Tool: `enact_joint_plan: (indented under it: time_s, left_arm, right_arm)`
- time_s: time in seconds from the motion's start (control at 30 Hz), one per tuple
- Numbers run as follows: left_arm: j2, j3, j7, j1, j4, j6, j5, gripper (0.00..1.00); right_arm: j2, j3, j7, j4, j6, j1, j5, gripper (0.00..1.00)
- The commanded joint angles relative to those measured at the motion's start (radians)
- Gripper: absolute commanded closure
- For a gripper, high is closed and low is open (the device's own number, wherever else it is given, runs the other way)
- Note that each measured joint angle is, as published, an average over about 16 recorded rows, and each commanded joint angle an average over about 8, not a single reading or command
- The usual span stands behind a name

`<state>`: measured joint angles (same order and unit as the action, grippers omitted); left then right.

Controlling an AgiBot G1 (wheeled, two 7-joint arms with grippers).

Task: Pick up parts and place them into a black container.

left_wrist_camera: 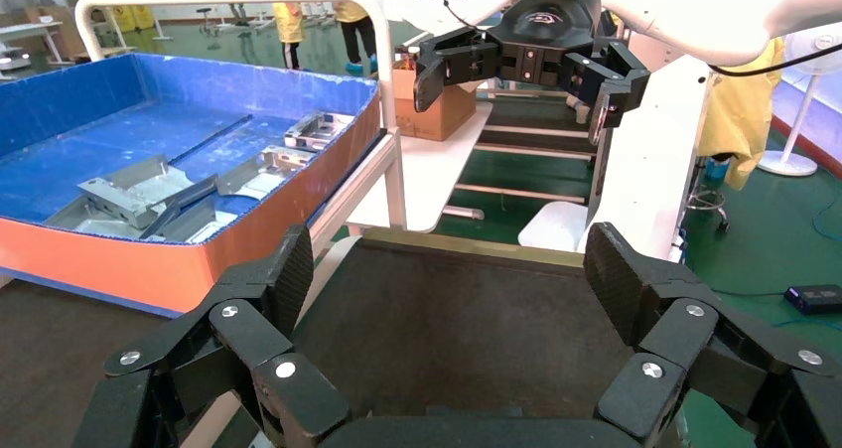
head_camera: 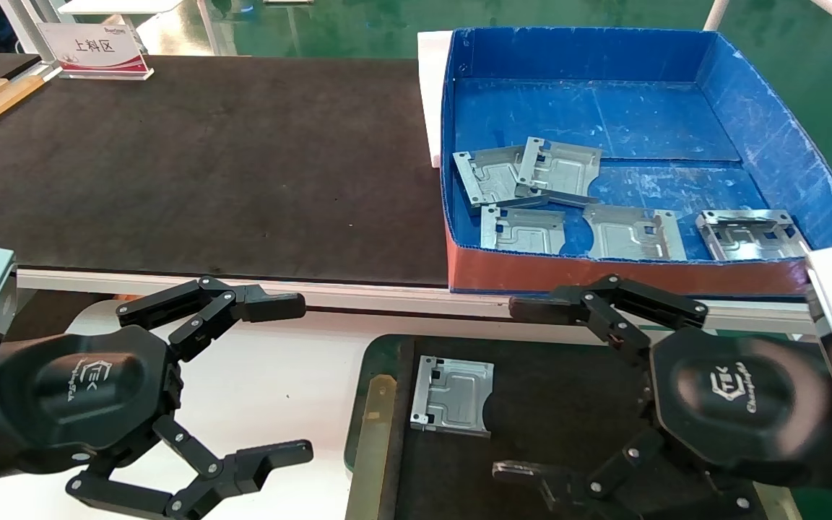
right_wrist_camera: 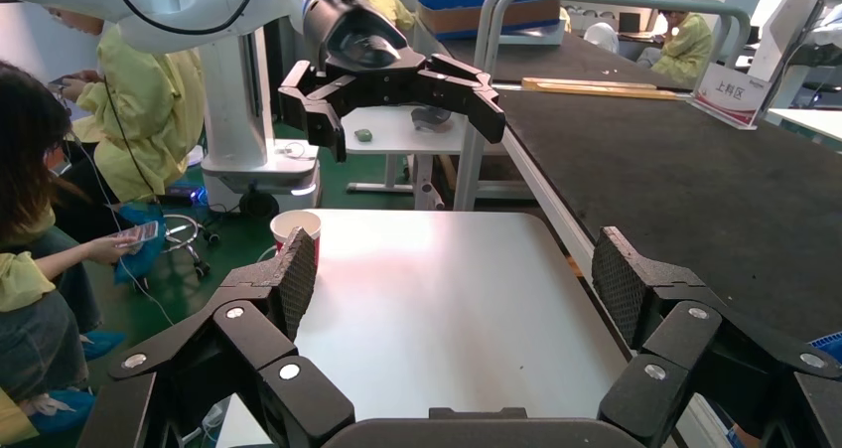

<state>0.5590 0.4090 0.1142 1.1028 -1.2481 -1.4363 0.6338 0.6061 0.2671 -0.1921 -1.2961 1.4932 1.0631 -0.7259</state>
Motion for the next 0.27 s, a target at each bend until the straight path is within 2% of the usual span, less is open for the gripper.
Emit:
enact_joint_plan:
  time_s: [0.03, 0.27]
  left_arm:
    - [0.0, 0.0, 0.0, 0.0, 0.0, 0.0, 0.0, 0.0]
    - [0.0, 0.0, 0.0, 0.0, 0.0, 0.0, 0.0, 0.0]
  right_arm:
    - [0.001, 0.002, 0.001, 0.002, 0.0, 0.002, 0.0, 0.0]
    - [0.003, 0.006, 0.002, 0.006, 0.001, 0.006, -0.002, 0.0]
